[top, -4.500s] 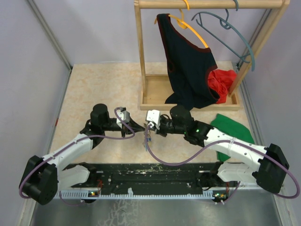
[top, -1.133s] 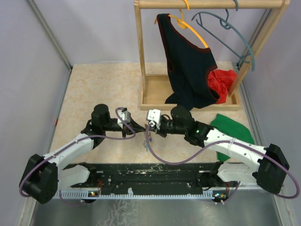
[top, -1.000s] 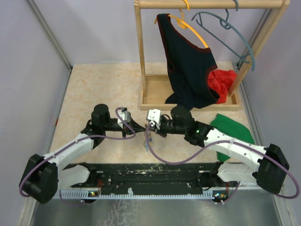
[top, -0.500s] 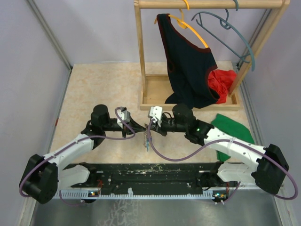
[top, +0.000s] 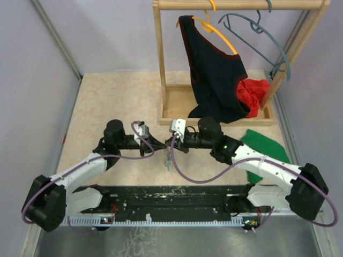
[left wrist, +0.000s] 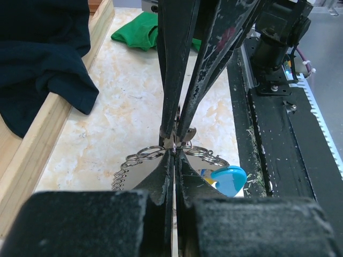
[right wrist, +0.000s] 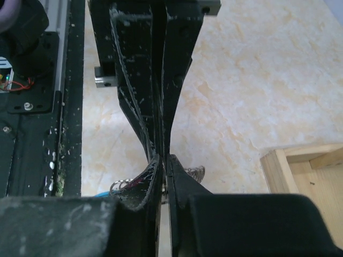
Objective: Put the keys on the keyring
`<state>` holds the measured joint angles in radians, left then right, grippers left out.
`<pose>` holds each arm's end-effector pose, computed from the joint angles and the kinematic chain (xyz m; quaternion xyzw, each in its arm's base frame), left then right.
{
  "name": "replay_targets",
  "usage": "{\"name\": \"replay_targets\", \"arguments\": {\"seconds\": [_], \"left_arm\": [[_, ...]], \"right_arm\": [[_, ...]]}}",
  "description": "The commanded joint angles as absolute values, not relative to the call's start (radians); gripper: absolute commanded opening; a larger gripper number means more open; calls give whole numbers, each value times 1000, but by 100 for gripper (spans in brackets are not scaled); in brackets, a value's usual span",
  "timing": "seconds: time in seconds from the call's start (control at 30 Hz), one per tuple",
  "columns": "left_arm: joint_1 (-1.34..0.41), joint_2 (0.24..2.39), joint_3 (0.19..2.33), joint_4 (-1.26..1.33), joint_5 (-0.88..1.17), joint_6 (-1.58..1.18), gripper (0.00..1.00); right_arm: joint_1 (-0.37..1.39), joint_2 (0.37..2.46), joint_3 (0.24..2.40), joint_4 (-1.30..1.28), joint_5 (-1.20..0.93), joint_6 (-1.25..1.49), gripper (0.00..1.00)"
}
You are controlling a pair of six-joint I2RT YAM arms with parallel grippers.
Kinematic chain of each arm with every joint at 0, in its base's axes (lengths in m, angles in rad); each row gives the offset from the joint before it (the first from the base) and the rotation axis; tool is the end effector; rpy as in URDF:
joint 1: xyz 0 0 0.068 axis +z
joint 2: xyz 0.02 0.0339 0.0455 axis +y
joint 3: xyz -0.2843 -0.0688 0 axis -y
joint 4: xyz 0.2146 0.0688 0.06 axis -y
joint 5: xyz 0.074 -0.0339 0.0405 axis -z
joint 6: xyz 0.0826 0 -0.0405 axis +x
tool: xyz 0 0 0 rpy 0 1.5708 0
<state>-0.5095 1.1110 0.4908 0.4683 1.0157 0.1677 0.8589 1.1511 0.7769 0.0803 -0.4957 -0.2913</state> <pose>0.1574 -0.1684 0.2746 0.5190 0.5201 -0.4604 0.4982 0.1442 0.2272 0.3080 -0.5461 0.5737 0.3509 0.4995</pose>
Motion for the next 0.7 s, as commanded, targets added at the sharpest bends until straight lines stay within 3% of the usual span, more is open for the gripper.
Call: {"name": "replay_targets", "arguments": {"seconds": [0.0, 0.27, 0.5, 0.67], "left_arm": [[-526, 1106, 477, 554, 1007, 134, 1], [-524, 1106, 467, 571, 985, 118, 1], [-520, 1080, 479, 482, 887, 152, 1], [-520, 1038, 469, 437, 800, 155, 1]], "right_arm": [[857, 1135, 788, 226, -555, -276, 9], [853, 1093, 797, 170, -519, -271, 20], [848, 1015, 778, 24, -219, -116, 22], [848, 957, 745, -125, -136, -20, 29]]}}
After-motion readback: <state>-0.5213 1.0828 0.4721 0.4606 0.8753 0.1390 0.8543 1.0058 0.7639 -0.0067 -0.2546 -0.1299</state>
